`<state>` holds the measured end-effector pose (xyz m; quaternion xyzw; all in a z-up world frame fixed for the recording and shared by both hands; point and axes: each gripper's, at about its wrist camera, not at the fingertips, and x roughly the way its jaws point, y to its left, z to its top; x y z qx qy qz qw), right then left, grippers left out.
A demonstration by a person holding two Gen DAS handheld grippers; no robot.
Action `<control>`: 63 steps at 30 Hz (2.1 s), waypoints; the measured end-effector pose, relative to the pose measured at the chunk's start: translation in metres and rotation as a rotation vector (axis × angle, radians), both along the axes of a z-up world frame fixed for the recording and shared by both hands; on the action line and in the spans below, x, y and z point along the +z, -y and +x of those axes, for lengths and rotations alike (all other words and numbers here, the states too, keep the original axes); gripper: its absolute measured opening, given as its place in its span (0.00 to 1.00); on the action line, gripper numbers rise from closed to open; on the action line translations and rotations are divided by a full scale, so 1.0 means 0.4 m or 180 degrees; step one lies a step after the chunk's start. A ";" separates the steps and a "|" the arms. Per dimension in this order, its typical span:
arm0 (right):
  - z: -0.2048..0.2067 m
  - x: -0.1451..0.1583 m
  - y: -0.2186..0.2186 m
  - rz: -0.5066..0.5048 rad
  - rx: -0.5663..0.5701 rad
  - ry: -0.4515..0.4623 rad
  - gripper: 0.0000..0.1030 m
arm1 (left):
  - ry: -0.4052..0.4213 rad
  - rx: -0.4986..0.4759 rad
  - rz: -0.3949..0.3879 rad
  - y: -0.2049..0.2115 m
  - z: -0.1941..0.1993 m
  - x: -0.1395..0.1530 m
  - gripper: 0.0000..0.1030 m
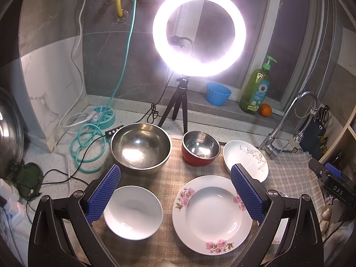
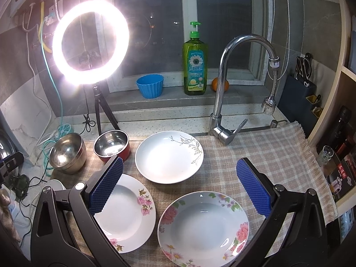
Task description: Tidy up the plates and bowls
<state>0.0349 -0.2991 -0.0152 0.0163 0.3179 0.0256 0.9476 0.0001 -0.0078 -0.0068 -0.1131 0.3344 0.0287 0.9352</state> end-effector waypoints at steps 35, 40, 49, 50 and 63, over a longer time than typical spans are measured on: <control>0.110 -0.174 -0.057 -0.0037 0.0918 -0.0801 0.99 | -0.0680 0.0156 -0.0323 -0.027 -0.077 -0.167 0.77; 0.145 -0.220 -0.067 0.0134 0.1120 -0.1113 0.67 | -0.0781 0.0108 -0.0501 -0.014 -0.087 -0.200 0.62; 0.200 -0.288 -0.077 0.0509 0.1381 -0.1605 0.44 | -0.1043 0.0014 -0.0951 0.004 -0.089 -0.271 0.40; 0.207 -0.293 -0.079 0.0543 0.1393 -0.1647 0.44 | -0.1080 0.0002 -0.1000 0.007 -0.087 -0.281 0.37; 0.276 -0.360 -0.092 0.0733 0.1445 -0.1994 0.30 | -0.1329 0.0038 -0.1453 0.014 -0.058 -0.373 0.20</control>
